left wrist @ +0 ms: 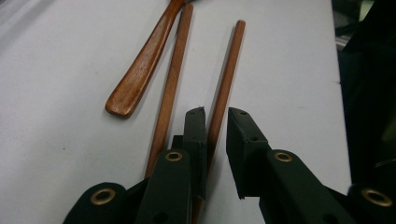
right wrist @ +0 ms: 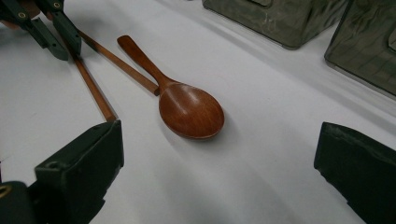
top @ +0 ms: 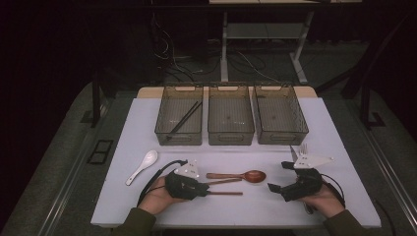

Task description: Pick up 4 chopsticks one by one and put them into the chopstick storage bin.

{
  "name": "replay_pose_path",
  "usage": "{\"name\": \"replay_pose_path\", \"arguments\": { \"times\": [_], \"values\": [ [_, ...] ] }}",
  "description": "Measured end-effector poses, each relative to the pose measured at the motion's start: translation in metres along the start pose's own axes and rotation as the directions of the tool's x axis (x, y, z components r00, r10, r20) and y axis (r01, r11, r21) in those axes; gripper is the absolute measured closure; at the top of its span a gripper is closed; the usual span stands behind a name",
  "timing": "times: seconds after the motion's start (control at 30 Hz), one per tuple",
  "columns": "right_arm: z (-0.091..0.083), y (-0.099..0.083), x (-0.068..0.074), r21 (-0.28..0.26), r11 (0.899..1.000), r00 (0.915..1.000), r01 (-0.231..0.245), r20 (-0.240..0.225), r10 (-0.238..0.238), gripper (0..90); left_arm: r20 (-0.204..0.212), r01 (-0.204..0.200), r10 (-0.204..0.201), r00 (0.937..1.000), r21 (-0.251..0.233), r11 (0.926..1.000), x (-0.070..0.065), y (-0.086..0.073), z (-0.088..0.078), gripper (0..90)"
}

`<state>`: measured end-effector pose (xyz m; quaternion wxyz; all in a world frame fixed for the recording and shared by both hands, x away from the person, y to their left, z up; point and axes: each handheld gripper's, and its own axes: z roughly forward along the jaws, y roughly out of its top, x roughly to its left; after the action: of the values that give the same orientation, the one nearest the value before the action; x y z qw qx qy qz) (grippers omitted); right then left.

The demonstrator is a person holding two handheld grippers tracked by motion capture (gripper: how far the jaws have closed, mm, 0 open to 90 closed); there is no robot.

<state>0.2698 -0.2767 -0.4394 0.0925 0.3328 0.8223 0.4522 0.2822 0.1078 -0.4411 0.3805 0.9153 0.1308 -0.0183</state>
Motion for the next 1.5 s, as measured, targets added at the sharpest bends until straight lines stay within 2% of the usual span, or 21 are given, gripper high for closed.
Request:
{"name": "replay_pose_path", "arguments": {
  "times": [0.07, 0.17, 0.3, 0.6, 0.73, 0.93, 1.1, 1.5],
  "values": [
    [0.000, 0.000, 0.000, 0.001, 1.000, 1.0000, 0.001, -0.001, -0.001, 1.3, -0.005, -0.016, 0.016, 0.9999, 0.009, 0.9998, 0.001, 0.000, 0.001, 77.6],
    [0.000, 0.000, 0.000, -0.001, 1.000, 1.0000, 0.000, -0.001, 0.000, 1.3, -0.010, -0.015, 0.015, 0.9998, 0.024, 0.9996, 0.001, -0.002, 0.003, 78.7],
    [0.000, 0.000, 0.000, 0.001, 1.000, 1.0000, 0.001, -0.001, -0.001, 1.3, -0.019, -0.014, 0.014, 0.9997, 0.017, 0.9998, 0.000, -0.003, 0.003, 79.7],
    [0.000, 0.000, 0.000, -0.002, 1.000, 1.0000, 0.001, -0.001, -0.001, 1.3, 0.015, -0.010, 0.010, 0.9998, 0.018, 0.9998, -0.004, -0.003, 0.004, 83.6],
    [0.000, 0.000, 0.000, -0.002, 1.000, 1.0000, -0.002, 0.000, 0.002, 1.4, 0.020, 0.011, -0.011, 0.9997, 0.016, 0.9998, -0.004, -0.003, 0.004, 83.7],
    [0.000, 0.000, 0.000, -0.003, 1.000, 1.0000, 0.001, -0.001, -0.001, 1.3, 0.023, 0.017, -0.017, 0.9996, 0.017, 0.9997, -0.004, -0.002, 0.003, 83.7],
    [0.000, 0.000, 0.000, -0.003, 1.000, 1.0000, 0.000, -0.001, 0.000, 1.3, 0.017, 0.024, -0.024, 0.9996, 0.006, 0.9997, -0.006, 0.001, 0.000, 83.8],
    [0.000, 0.000, 0.000, 0.002, 1.000, 1.0000, 0.005, -0.002, -0.005, 1.3, -0.020, 0.082, -0.082, 0.9964, -0.017, 0.9965, -0.010, 0.005, -0.012, 83.8]
  ]
}}
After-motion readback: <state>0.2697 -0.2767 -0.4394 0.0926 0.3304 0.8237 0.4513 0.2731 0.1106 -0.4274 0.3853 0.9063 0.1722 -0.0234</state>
